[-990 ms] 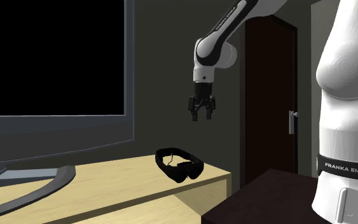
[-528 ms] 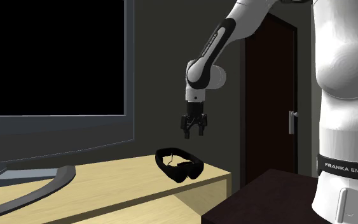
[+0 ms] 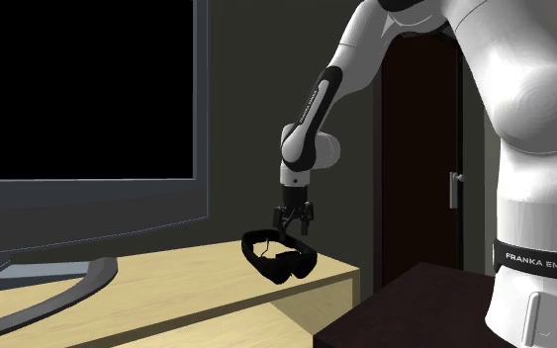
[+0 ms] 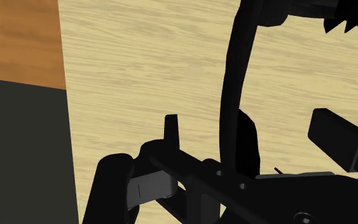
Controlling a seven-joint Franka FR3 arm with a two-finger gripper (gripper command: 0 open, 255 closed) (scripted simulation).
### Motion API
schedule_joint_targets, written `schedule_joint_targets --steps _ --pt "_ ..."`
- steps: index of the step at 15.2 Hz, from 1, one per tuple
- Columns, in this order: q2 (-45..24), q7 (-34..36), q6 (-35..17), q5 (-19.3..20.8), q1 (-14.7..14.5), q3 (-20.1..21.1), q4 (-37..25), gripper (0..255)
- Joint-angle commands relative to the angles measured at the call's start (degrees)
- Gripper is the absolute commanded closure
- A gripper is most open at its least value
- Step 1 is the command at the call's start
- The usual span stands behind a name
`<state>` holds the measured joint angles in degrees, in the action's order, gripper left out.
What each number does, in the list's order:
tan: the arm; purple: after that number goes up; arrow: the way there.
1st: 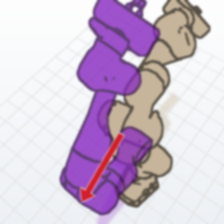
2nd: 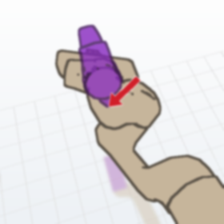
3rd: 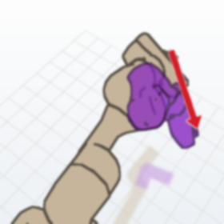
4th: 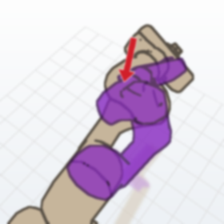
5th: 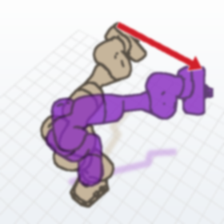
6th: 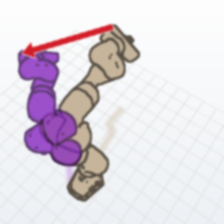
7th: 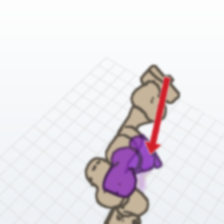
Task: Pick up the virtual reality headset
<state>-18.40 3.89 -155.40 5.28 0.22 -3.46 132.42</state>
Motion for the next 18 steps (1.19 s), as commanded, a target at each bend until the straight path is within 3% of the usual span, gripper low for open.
schedule_joint_targets --steps 1,6,7,18 --pt "-1.58 0.16 -1.24 0.06 -0.04 -0.02 -0.37 0" --pt "-4.25 0.37 -3.55 0.14 -0.06 -0.07 -0.73 0" --pt "-4.3 0.36 -3.54 0.14 -0.06 -0.06 -0.8 255" --pt "-2.74 0.25 -2.28 0.1 -0.05 -0.04 -0.49 255"
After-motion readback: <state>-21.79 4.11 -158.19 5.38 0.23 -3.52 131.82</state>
